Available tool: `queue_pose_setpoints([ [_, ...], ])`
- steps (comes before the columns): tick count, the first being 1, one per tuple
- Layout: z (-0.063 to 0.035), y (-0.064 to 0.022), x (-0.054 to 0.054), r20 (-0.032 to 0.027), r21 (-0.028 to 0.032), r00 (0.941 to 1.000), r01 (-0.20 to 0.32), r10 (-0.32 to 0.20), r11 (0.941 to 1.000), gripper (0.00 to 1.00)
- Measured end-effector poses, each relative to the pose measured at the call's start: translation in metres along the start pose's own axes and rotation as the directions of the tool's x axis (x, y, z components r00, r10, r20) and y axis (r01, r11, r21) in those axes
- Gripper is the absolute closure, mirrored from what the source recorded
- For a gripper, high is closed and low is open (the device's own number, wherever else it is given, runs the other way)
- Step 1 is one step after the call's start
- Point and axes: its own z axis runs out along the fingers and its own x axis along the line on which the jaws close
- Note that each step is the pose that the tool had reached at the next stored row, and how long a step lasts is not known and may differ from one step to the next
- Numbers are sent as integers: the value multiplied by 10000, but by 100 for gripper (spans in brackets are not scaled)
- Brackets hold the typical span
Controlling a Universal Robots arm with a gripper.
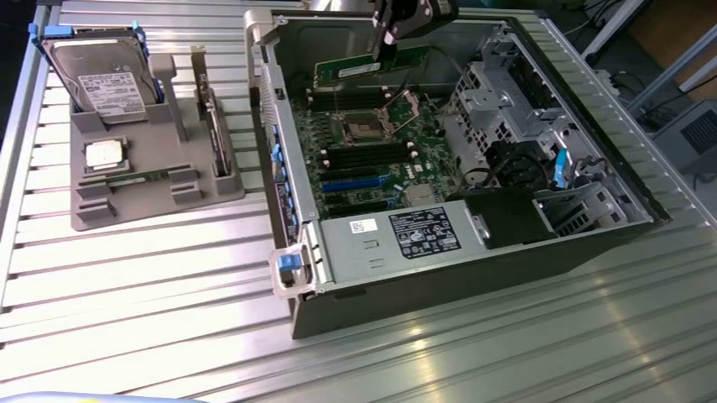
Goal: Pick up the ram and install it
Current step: 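Pick up the ram and move it above insertion slot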
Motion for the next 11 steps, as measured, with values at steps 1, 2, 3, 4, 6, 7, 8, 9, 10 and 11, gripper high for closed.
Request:
queue_pose_setpoints([
  [1, 0, -36, 7, -1, -1, 10000, 0, 0, 10000, 87],
  [2, 2, -65, 13, 1, 0, 10000, 0, 0, 10000, 87],
  [3, 2, -83, 16, 0, -1, 10000, 0, 0, 10000, 87],
  [4, 2, -99, 19, 0, 0, 10000, 0, 0, 10000, 87],
  [6, 1, -134, 26, -1, -1, 10000, 0, 0, 10000, 87],
  [7, 1, -149, 29, 0, 0, 10000, 1, -1, 10000, 87],
  [8, 0, -165, 32, -1, -1, 10000, 0, 0, 10000, 87],
  [9, 0, -180, 35, 0, 0, 10000, 0, 0, 10000, 87],
  [10, 0, -198, 38, 0, 0, 10000, 1, -1, 10000, 87],
  [11, 0, -224, 43, -1, 0, 10000, 0, 0, 10000, 87],
])
